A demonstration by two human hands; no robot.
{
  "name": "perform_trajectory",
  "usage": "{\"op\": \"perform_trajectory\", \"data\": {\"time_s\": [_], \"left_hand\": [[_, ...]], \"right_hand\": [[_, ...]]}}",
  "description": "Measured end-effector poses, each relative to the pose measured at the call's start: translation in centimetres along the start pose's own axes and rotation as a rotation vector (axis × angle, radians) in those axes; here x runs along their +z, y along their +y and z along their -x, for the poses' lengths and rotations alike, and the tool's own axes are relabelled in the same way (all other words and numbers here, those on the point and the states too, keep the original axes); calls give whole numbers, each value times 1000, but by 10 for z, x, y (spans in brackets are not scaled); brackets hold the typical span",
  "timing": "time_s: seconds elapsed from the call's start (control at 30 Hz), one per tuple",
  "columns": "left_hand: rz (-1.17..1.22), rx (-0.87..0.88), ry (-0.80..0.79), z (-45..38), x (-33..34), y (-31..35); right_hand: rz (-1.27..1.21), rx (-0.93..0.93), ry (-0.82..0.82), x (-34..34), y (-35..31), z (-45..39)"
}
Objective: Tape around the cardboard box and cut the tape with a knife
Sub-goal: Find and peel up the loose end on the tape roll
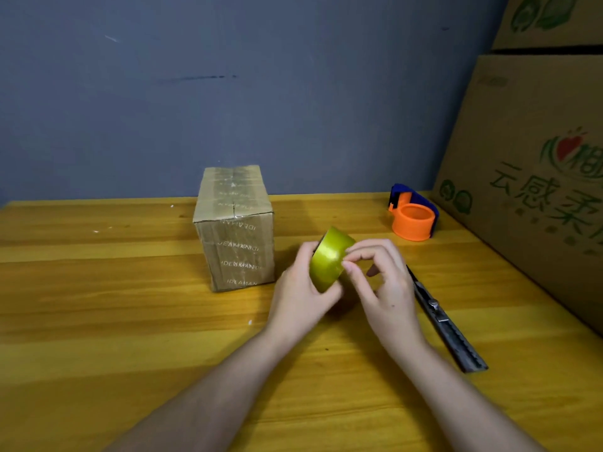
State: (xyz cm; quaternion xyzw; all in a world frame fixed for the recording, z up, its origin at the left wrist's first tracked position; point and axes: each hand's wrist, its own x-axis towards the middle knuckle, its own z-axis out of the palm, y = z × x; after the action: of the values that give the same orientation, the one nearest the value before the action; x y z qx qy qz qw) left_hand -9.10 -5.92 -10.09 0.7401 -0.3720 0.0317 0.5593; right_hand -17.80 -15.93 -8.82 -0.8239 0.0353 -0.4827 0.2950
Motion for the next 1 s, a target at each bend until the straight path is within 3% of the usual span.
{"op": "perform_trajectory", "data": {"time_s": [0.33,0.7,0.83,1.0], "left_hand": [[-11,-13,-9,0,3,-4],[-25,-26,-5,0,3,-6],[-31,-25,4,-1,3,-5],[-12,-29,3,0,2,-4]], "right_hand": [[-152,130,38,-4,-4,-1],[-325,364,272,-14,-7,-8],[-405,435,165,-15,-1,-10],[-324,492,99,-23,10,-11]]}}
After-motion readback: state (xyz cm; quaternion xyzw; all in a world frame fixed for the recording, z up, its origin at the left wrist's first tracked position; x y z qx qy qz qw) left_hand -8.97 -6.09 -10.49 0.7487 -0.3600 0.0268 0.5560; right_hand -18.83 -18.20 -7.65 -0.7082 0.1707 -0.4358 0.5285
